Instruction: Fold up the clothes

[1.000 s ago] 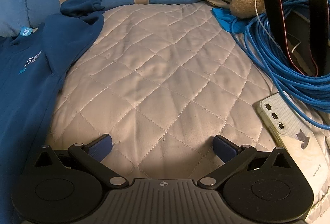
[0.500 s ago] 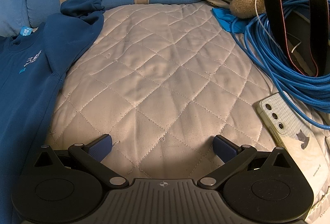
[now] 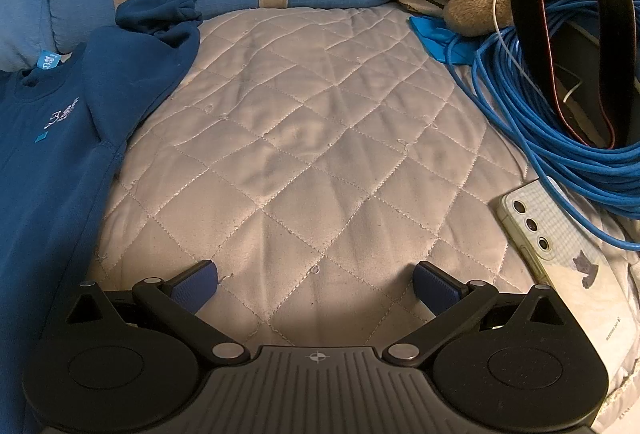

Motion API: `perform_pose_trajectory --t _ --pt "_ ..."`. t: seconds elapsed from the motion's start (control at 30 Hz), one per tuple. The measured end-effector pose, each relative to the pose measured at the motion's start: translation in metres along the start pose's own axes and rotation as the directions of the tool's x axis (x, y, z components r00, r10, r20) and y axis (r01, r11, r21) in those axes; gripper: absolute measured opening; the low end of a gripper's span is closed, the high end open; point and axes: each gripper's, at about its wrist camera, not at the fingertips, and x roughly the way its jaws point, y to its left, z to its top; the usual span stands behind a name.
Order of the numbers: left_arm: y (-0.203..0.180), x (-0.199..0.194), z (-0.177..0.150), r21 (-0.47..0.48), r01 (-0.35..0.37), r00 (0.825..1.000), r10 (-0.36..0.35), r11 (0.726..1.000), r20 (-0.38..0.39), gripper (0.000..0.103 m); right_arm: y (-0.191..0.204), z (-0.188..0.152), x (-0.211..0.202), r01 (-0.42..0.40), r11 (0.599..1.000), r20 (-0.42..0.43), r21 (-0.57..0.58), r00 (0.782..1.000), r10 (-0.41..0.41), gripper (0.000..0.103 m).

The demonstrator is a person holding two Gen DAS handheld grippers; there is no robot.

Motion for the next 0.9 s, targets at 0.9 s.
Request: perform_pose_trajectory --t 0.9 --pt "-0.066 0.017 -0.034 0.135 -0.017 0.998 0.024 0.991 -0.051 0.103 0.065 0.068 -0.041 -0.329 0.928 0.215 -0.174 0.907 0.362 0.097"
